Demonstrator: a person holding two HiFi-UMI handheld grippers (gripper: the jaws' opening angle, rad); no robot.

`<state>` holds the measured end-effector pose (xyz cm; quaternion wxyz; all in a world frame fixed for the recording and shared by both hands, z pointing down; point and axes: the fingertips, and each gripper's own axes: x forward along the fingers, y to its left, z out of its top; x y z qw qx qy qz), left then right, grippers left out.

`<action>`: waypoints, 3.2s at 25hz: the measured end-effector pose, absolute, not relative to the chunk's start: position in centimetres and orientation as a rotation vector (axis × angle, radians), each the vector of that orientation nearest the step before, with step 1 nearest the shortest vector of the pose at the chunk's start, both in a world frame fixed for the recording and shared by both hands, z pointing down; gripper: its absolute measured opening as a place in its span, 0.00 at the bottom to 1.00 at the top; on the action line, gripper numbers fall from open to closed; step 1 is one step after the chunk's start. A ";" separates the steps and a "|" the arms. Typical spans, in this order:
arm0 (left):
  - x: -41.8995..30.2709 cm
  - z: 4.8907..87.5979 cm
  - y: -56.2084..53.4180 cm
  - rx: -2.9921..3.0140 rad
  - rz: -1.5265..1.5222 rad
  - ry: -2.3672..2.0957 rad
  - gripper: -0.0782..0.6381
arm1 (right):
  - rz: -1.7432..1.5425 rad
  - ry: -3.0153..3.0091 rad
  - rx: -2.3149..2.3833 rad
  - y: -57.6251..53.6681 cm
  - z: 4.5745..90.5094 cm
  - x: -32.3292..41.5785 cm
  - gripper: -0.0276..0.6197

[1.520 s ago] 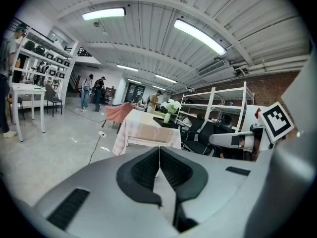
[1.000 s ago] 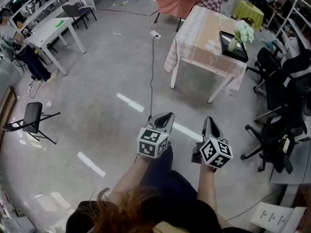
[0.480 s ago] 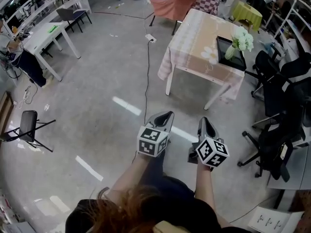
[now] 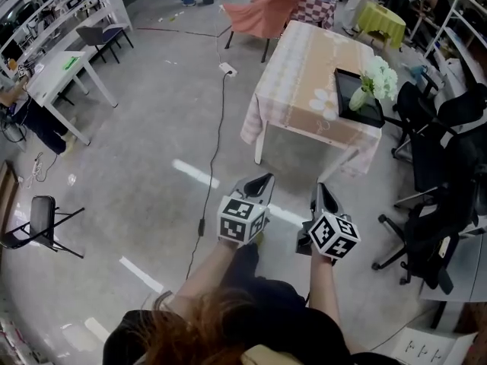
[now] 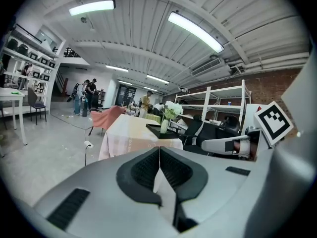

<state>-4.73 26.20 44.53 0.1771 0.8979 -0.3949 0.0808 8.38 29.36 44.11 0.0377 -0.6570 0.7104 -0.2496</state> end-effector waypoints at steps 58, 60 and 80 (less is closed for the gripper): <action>-7.9 46.4 9.5 2.496 0.235 -1.187 0.13 | -0.805 2.103 -2.032 12.9 45.4 9.2 0.05; -7.6 46.3 9.3 2.498 0.232 -1.189 0.13 | -0.802 2.106 -2.029 12.6 45.4 9.5 0.05; -4.6 46.2 3.3 2.500 0.251 -1.190 0.13 | -0.817 2.168 -1.981 5.5 45.4 11.0 0.05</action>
